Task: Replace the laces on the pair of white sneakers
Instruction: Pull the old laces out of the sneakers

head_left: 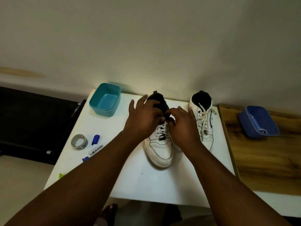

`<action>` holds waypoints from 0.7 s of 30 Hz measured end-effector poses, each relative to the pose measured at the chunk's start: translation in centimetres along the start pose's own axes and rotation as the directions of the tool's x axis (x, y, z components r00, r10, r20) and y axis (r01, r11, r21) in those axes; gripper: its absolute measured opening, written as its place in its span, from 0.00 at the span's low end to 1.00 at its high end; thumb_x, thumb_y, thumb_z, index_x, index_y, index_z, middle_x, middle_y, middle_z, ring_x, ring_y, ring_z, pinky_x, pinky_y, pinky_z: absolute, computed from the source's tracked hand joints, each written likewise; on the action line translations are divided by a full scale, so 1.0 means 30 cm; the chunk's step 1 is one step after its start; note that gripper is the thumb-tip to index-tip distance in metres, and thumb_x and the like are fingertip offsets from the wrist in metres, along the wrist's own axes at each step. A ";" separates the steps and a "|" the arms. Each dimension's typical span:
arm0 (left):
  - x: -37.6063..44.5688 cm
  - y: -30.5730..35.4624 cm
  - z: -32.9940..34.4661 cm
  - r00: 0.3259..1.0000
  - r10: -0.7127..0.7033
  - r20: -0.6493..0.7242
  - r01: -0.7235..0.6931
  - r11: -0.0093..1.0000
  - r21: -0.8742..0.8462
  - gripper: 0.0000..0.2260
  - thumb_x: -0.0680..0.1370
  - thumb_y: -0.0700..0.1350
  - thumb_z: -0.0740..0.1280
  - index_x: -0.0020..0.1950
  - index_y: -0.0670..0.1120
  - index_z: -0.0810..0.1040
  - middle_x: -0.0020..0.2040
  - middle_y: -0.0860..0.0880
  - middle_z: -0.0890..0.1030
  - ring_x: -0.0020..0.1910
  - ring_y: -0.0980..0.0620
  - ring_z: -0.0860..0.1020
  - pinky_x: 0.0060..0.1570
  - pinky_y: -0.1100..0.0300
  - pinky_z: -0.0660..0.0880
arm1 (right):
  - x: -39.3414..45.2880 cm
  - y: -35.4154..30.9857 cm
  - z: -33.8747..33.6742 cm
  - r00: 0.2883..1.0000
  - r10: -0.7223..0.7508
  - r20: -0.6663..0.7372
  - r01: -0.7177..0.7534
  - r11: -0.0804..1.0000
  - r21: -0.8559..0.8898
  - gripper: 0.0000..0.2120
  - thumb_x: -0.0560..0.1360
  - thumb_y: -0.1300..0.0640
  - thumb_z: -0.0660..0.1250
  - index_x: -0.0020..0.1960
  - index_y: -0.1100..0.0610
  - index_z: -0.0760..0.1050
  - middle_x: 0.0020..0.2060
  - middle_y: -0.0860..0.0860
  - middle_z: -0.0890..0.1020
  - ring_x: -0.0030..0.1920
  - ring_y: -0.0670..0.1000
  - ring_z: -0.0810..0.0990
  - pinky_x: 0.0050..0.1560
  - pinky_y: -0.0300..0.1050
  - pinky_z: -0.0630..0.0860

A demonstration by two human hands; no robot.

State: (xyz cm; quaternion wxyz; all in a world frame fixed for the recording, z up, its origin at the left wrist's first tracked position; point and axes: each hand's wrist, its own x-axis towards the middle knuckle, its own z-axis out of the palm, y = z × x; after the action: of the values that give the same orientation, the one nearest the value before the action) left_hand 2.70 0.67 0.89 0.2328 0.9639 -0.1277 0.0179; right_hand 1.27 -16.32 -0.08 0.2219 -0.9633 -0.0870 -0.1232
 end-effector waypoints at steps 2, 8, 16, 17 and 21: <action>0.005 -0.014 -0.034 0.962 -0.153 -0.226 0.095 0.963 -0.251 0.07 0.80 0.51 0.67 0.53 0.55 0.84 0.65 0.53 0.79 0.69 0.46 0.73 0.69 0.45 0.68 | 0.002 0.000 -0.004 1.000 0.016 -0.002 -0.016 1.000 0.012 0.13 0.75 0.64 0.64 0.52 0.48 0.80 0.46 0.48 0.82 0.55 0.51 0.80 0.79 0.52 0.53; -0.012 -0.067 -0.099 0.848 -0.386 -0.364 0.415 0.910 0.001 0.12 0.77 0.45 0.63 0.58 0.43 0.78 0.55 0.42 0.79 0.55 0.38 0.77 0.51 0.46 0.74 | 0.001 -0.012 -0.007 0.999 0.043 0.020 -0.044 0.998 0.050 0.20 0.70 0.59 0.55 0.53 0.49 0.81 0.44 0.48 0.81 0.54 0.50 0.80 0.77 0.45 0.49; -0.006 0.027 -0.014 0.997 -0.077 0.003 0.076 0.992 0.105 0.09 0.81 0.57 0.66 0.59 0.60 0.81 0.74 0.54 0.71 0.81 0.44 0.55 0.76 0.35 0.46 | -0.002 -0.013 -0.015 0.999 0.027 0.037 -0.028 1.000 0.003 0.20 0.72 0.64 0.56 0.55 0.50 0.82 0.46 0.51 0.83 0.61 0.55 0.79 0.76 0.48 0.52; -0.005 0.024 -0.018 0.996 -0.083 -0.031 0.086 0.991 0.099 0.08 0.81 0.56 0.66 0.57 0.58 0.81 0.70 0.54 0.74 0.79 0.44 0.61 0.76 0.35 0.52 | -0.004 -0.007 -0.014 0.999 0.033 0.032 -0.033 0.999 0.003 0.20 0.73 0.66 0.59 0.55 0.49 0.82 0.46 0.51 0.83 0.60 0.54 0.79 0.77 0.47 0.51; 0.010 0.012 -0.113 0.863 -0.214 -0.457 0.193 0.977 -0.093 0.07 0.82 0.48 0.63 0.51 0.46 0.79 0.49 0.46 0.80 0.50 0.43 0.79 0.49 0.48 0.75 | 0.002 0.010 -0.002 0.999 0.044 0.024 -0.045 0.999 0.008 0.21 0.71 0.66 0.60 0.54 0.46 0.81 0.43 0.47 0.81 0.55 0.50 0.79 0.79 0.52 0.53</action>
State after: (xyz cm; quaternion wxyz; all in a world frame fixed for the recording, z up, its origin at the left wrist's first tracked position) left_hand 2.98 1.84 4.10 0.2782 0.9343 0.0337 0.2203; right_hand 1.39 -16.60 -0.12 0.2278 -0.9654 -0.0687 -0.1065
